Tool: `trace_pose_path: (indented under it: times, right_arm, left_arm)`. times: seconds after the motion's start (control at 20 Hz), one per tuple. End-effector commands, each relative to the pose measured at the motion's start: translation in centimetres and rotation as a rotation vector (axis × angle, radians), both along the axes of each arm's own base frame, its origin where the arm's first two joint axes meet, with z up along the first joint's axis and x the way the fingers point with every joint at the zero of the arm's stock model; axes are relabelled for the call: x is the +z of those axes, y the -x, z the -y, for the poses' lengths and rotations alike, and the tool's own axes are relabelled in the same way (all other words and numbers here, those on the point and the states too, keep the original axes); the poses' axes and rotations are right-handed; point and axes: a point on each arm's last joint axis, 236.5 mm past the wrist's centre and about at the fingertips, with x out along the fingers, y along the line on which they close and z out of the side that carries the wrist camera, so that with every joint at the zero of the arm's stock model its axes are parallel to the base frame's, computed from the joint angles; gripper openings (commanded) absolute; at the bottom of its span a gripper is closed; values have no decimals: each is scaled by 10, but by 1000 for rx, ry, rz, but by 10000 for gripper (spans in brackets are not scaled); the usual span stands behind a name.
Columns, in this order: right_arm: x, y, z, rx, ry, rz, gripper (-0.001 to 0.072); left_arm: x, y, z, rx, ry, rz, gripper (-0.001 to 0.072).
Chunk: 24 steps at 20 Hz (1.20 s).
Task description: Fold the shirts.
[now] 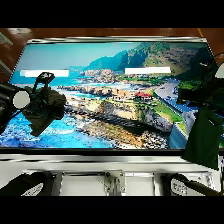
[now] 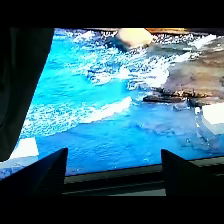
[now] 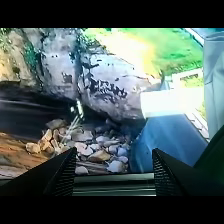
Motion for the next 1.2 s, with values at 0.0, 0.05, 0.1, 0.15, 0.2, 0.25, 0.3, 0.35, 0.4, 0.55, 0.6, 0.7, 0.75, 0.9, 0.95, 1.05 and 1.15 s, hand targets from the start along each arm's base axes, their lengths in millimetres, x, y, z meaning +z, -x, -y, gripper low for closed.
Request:
trace_pose_path:
  times: [0.0,0.05,0.1,0.15,0.2,0.25,0.3,0.35,0.4,0.55,0.6,0.7,0.75,0.9,0.95,1.05,1.15]
  right_arm:
    - [0,0,0,0,0,0,588]
    - [0,0,0,0,0,0,588]
    - [0,0,0,0,0,0,588]
    - [0,0,0,0,0,0,588]
    - [0,0,0,0,0,1,588]
    - [0,-2,0,0,0,6,588]
    - [1,-3,-2,0,-9,11,588]
    - [1,-2,-4,1,-16,8,588]
    - [1,-1,-4,2,-16,6,588]
    - [1,-2,-5,-6,-20,5,588]
    - [1,-2,-5,-6,-23,6,588]
    - [2,-1,-17,2,-72,3,588]
    - [3,-1,-23,5,-97,5,588]
    - [4,-5,-30,14,-126,21,588]
    - [5,-7,-30,18,-123,30,588]
    - [5,-11,-29,25,-119,48,588]
    - [6,-16,-28,21,-116,72,588]
  left_arm:
    - [0,0,0,0,-1,0,694]
    - [0,0,0,-1,-1,0,694]
    - [0,0,0,-1,-1,-1,694]
    - [-1,0,0,0,-1,-1,694]
    - [0,-2,1,-1,1,5,694]
    - [1,-8,3,-4,11,30,694]
    - [3,-17,7,-8,25,67,694]
    - [6,-25,10,-12,37,101,694]
    - [8,-32,13,-15,48,133,694]
    - [8,-39,19,-18,69,154,694]
    - [8,-39,22,-18,80,151,694]
    - [4,-35,21,-18,75,125,694]
    - [2,-36,16,-18,52,124,694]
    - [-13,-58,-35,79,-59,106,714]
    - [-21,-66,-58,121,-78,76,714]
    - [-41,-81,-105,239,-89,5,714]
    - [-71,-91,-132,326,-34,-87,715]
